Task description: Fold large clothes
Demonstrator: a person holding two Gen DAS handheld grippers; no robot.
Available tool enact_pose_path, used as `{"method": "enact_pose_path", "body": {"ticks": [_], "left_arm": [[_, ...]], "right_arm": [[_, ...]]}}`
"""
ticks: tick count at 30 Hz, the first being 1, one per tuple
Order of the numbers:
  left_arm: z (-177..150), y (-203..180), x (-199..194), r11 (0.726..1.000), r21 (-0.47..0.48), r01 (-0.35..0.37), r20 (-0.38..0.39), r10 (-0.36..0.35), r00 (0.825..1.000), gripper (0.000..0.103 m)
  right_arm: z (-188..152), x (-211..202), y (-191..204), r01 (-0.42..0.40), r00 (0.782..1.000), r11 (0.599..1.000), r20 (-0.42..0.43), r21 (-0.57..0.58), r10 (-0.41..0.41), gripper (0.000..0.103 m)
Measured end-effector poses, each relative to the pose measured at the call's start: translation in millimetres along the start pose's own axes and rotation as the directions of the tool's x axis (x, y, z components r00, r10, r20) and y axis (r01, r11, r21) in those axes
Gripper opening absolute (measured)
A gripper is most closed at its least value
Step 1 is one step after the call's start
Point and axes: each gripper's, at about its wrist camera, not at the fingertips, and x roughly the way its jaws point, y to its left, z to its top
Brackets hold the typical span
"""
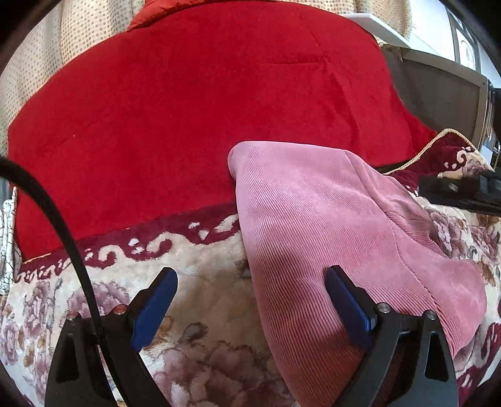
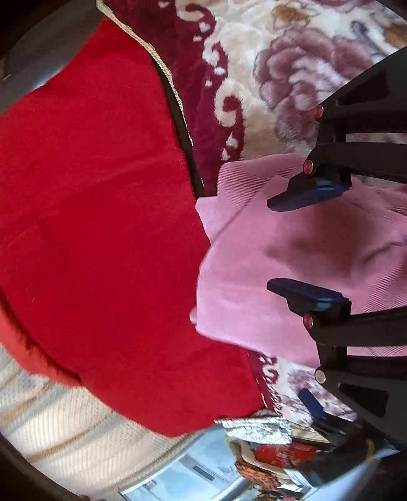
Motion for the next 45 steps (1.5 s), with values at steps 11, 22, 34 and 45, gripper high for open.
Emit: {"method": "enact_pose_path", "body": {"ticks": [11, 22, 34, 45], "left_arm": [[-0.9, -5.0, -1.7, 0.999, 0.034, -0.026, 0.022, 0.026, 0.999, 0.096], [-2.3, -5.6, -4.3, 0.999, 0.031, -0.038, 0.032, 0.037, 0.999, 0.096], [-1.9, 5.6, -43.2, 0.988, 0.066, -0.141, 0.143, 0.131, 0.981, 0.095], [-8.7, 58.3, -76.5, 0.967, -0.033, -0.251, 0.198, 0.253, 0.947, 0.095]], "right_arm": [[-55.9, 21.9, 6.9, 0.013, 0.978, 0.999, -0.208, 0.032, -0.006, 0.046], [-53.0, 22.2, -0.8, -0.025, 0.976, 0.999, -0.216, 0.04, 0.033, 0.046], [-49.5, 7.7, 5.3, -0.034, 0.984, 0.999, -0.176, 0.029, 0.039, 0.048], [-37.5, -18.2, 36.7, -0.091, 0.996, 0.996, -0.022, -0.001, 0.091, 0.048]]}}
